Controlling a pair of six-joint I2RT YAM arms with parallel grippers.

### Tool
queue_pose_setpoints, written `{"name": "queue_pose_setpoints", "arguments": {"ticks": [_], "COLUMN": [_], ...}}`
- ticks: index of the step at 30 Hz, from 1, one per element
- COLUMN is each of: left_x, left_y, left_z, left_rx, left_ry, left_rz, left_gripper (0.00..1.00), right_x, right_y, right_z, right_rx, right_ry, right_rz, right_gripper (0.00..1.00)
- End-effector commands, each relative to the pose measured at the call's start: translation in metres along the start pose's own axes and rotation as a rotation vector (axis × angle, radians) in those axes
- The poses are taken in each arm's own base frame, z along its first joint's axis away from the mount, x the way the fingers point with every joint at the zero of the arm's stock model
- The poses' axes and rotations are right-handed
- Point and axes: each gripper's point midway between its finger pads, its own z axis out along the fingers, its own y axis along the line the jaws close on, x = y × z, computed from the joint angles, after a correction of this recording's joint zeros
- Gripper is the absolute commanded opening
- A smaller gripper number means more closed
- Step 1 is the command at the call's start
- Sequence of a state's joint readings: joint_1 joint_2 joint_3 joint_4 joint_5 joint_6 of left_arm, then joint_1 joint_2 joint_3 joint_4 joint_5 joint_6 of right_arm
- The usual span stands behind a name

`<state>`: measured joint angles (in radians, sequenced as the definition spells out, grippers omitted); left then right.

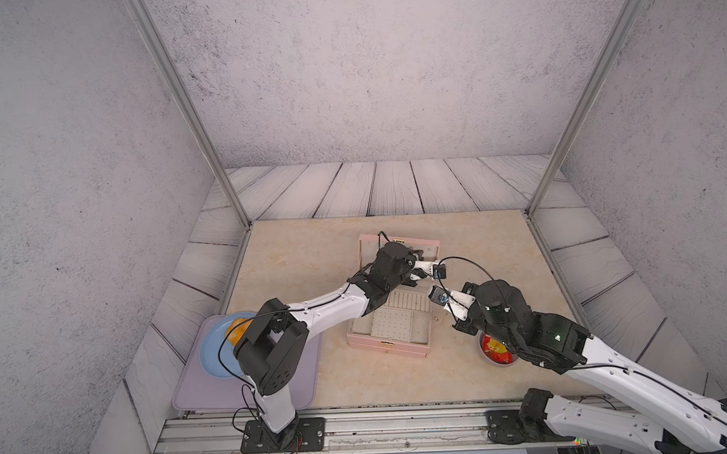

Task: Put jewelry chain into jewelry box
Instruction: Open the fastener on the jewelry box, then hang the necklace on the jewelry box clasp.

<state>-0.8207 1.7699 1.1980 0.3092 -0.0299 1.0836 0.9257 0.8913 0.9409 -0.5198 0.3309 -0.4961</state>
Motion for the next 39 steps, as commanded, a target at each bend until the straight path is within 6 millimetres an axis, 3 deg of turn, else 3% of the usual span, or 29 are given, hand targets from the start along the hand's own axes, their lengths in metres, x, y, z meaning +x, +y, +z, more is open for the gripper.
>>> {"name": "queue_pose_setpoints", "arguments": {"ticks": [1,8,11,16,18,22,30,34,39], "left_x": [0.048,0.051,0.044,0.011,-0.002,-0.015,-0.023,-0.038,-0.045], "left_y": [-0.089,-0.095,-0.089,-0.034,-0.01,0.014,0.023,0.015,-0.003], "left_z": [0.001,-0.004,-0.005,-0.02,-0.035,-0.069,-0.129,-0.151,-0.159], "left_rx": [0.255,0.258,0.236,0.185,0.2,0.246,0.207,0.267,0.34], "left_ry": [0.163,0.167,0.138,0.023,-0.04,-0.142,-0.239,-0.357,-0.456], "left_rz": [0.043,0.072,0.021,-0.223,-0.328,-0.501,-0.79,-1.006,-1.156], "left_gripper": [0.22,0.19,0.17,0.28,0.38,0.54,0.56,0.57,0.61], "right_x": [0.0,-0.001,-0.002,-0.006,-0.007,-0.01,-0.017,-0.024,-0.035], "right_y": [-0.003,-0.006,-0.007,-0.008,-0.008,-0.009,-0.013,-0.017,-0.019], "right_z": [-0.004,-0.007,-0.008,-0.013,-0.015,-0.018,-0.009,0.002,0.016], "right_rx": [0.013,0.023,0.026,0.021,0.017,0.013,0.005,0.014,0.015], "right_ry": [-0.015,-0.024,-0.028,-0.051,-0.061,-0.075,-0.03,-0.007,0.007], "right_rz": [0.031,0.038,0.04,0.053,0.062,0.086,0.119,0.14,0.17], "right_gripper": [0.0,0.0,0.0,0.0,0.0,0.0,0.0,0.0,0.0]}}
